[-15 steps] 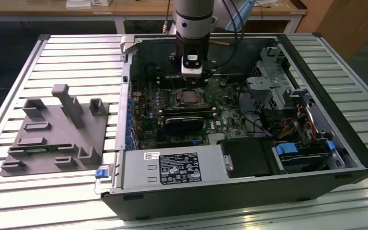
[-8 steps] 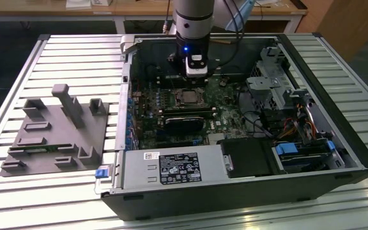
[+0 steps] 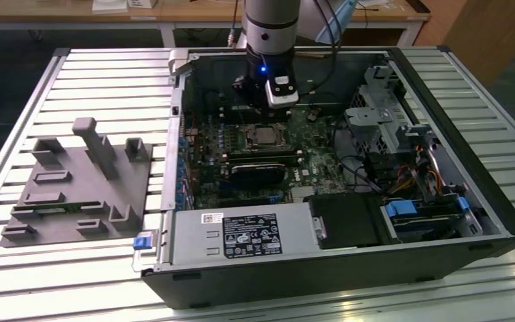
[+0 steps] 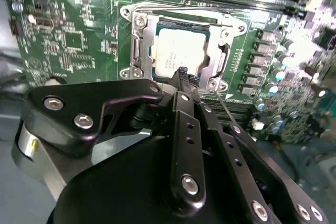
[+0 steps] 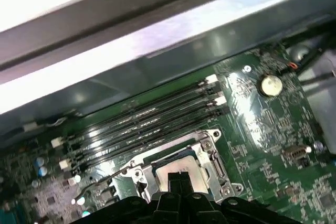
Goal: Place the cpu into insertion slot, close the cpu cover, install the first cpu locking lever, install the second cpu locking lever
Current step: 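Close the cpu cover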
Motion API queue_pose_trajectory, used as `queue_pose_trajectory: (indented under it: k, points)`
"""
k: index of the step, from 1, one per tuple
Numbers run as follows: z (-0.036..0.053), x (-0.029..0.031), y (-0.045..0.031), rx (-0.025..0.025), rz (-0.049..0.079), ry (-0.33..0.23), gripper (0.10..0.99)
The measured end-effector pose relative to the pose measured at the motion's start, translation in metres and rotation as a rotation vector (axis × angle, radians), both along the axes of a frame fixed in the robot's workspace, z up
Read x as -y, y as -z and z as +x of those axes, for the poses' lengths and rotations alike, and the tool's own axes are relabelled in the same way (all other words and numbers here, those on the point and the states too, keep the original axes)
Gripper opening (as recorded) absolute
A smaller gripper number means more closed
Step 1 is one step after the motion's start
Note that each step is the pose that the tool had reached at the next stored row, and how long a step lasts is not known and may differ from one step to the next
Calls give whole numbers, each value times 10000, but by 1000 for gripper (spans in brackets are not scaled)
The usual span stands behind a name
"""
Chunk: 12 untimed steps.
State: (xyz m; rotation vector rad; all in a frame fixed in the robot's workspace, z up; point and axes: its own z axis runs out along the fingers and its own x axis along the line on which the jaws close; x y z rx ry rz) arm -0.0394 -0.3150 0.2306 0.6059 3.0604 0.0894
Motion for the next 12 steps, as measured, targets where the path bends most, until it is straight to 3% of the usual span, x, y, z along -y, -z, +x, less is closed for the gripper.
queue_pose_trajectory:
  k: [12]
  points:
    - [0,0,1,0,0,-2186,106]
